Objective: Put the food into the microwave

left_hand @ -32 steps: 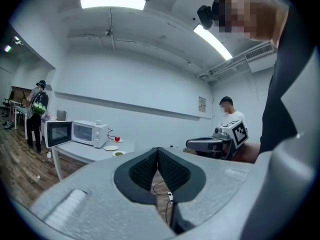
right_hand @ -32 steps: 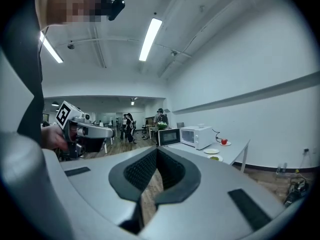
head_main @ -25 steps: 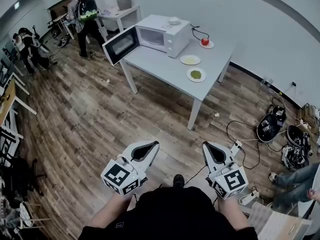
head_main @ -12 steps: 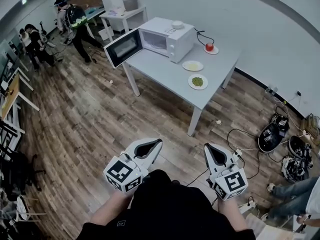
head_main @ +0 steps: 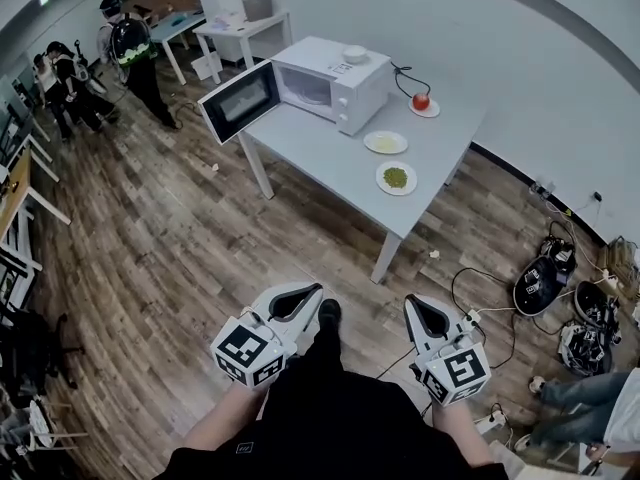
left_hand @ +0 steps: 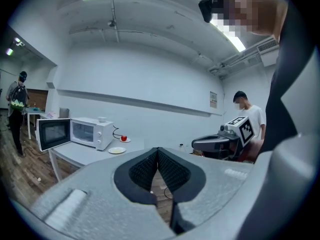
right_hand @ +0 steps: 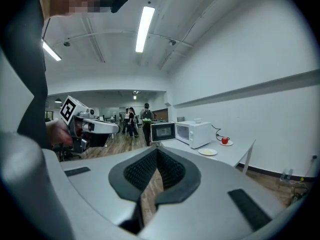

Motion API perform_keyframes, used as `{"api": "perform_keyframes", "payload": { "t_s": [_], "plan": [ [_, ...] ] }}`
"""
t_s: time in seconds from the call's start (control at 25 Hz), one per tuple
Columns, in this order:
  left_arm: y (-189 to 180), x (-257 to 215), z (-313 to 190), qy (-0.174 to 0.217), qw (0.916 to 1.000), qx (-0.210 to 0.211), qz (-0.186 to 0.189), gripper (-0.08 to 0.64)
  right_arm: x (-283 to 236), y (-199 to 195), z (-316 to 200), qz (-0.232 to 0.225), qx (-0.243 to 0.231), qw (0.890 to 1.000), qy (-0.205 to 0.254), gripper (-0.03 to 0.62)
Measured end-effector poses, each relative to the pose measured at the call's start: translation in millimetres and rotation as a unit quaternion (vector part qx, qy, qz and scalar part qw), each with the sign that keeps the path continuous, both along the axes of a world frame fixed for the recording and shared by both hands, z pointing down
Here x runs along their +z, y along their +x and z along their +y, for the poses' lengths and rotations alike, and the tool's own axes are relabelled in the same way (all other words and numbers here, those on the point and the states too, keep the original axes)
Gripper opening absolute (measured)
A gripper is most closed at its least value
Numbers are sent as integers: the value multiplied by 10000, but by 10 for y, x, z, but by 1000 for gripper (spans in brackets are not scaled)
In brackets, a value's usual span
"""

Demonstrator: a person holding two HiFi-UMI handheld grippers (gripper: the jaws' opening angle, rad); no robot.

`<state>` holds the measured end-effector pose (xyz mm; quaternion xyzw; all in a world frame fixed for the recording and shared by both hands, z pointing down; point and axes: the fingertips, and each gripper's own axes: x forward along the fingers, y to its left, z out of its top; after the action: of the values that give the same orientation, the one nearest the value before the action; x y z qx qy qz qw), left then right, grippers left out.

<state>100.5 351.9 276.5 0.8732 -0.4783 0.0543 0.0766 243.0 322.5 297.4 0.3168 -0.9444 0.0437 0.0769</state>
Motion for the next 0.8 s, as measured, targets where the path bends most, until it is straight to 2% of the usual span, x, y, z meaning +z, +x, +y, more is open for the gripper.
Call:
{"api": "perform_keyframes", "payload": {
  "t_s": [0.2,0.44,0.8],
  "plan": [
    [-177,51,-578,5,9998,174,32,8,22,-178,-512,146,167,9998,5,11],
    [-488,38,-1399,127,9991,386,-107,8,-18,-494,-1250,356,356,9987,39,11],
    [-945,3,-2424,223,9974,680,-18,8,-106,-1033,-2165,614,563,9964,141,11]
  ]
}}
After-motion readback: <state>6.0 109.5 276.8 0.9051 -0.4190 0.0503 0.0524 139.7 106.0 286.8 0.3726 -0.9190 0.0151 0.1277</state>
